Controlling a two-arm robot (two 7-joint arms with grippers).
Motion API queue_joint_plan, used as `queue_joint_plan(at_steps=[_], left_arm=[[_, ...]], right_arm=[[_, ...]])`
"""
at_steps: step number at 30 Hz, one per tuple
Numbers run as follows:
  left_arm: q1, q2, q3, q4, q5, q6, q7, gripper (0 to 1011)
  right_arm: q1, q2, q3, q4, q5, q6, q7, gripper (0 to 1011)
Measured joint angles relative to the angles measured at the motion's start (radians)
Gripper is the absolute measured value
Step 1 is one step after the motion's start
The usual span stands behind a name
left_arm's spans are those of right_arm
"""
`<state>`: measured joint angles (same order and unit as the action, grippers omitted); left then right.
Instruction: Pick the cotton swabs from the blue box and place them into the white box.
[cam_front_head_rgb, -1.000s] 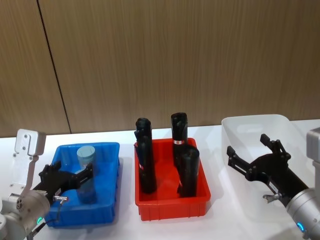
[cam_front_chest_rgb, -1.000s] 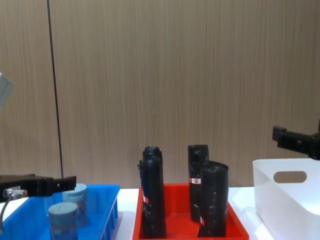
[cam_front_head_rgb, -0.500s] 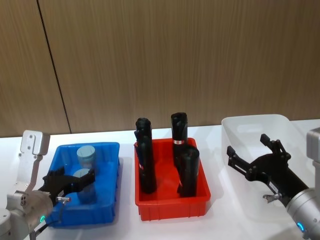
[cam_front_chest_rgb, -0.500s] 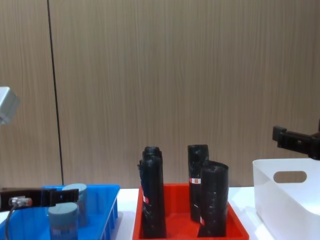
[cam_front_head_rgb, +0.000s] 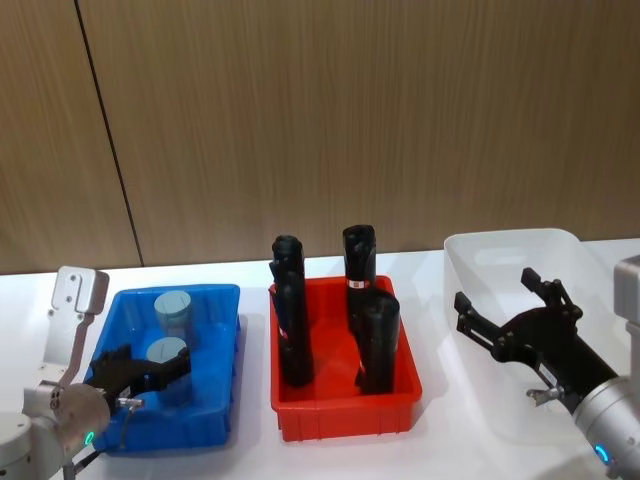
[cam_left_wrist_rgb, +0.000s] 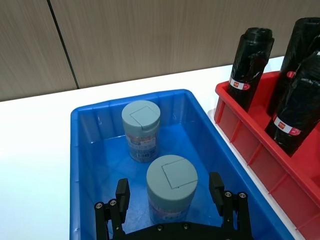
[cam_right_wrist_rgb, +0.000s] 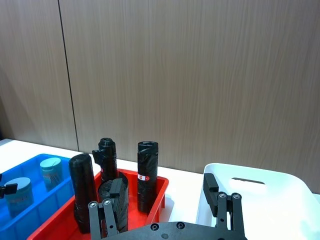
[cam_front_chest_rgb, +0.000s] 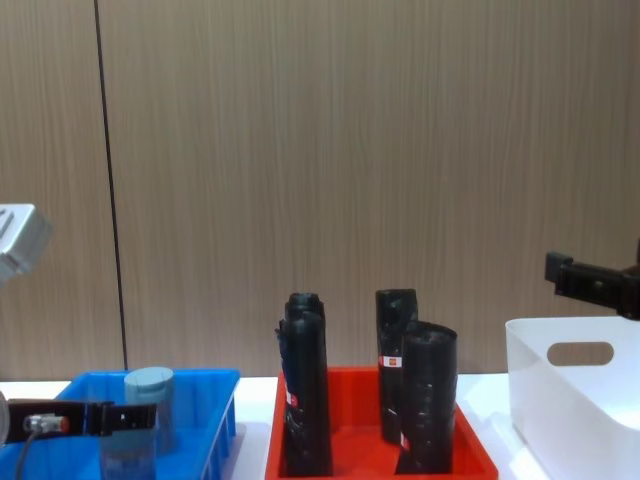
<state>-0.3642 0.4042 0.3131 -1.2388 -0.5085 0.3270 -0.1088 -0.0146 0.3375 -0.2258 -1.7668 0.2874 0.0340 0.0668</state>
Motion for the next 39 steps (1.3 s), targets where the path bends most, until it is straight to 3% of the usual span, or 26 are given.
queue_joint_plan(at_steps=[26, 31, 39], left_arm=[[-0.074, -0.04, 0.01, 0.137, 0.039, -0.016, -0.076, 999], [-0.08, -0.044, 0.01, 0.148, 0.048, -0.022, -0.077, 904], [-0.081, -0.043, 0.008, 0.151, 0.052, -0.031, -0.069, 669]], right_arm=[[0.0, 0.0, 0.0, 0.0, 0.0, 0.0, 0.0, 1002], [0.0, 0.0, 0.0, 0.0, 0.0, 0.0, 0.0, 1002], [0.0, 0.0, 0.0, 0.0, 0.0, 0.0, 0.0, 1002]])
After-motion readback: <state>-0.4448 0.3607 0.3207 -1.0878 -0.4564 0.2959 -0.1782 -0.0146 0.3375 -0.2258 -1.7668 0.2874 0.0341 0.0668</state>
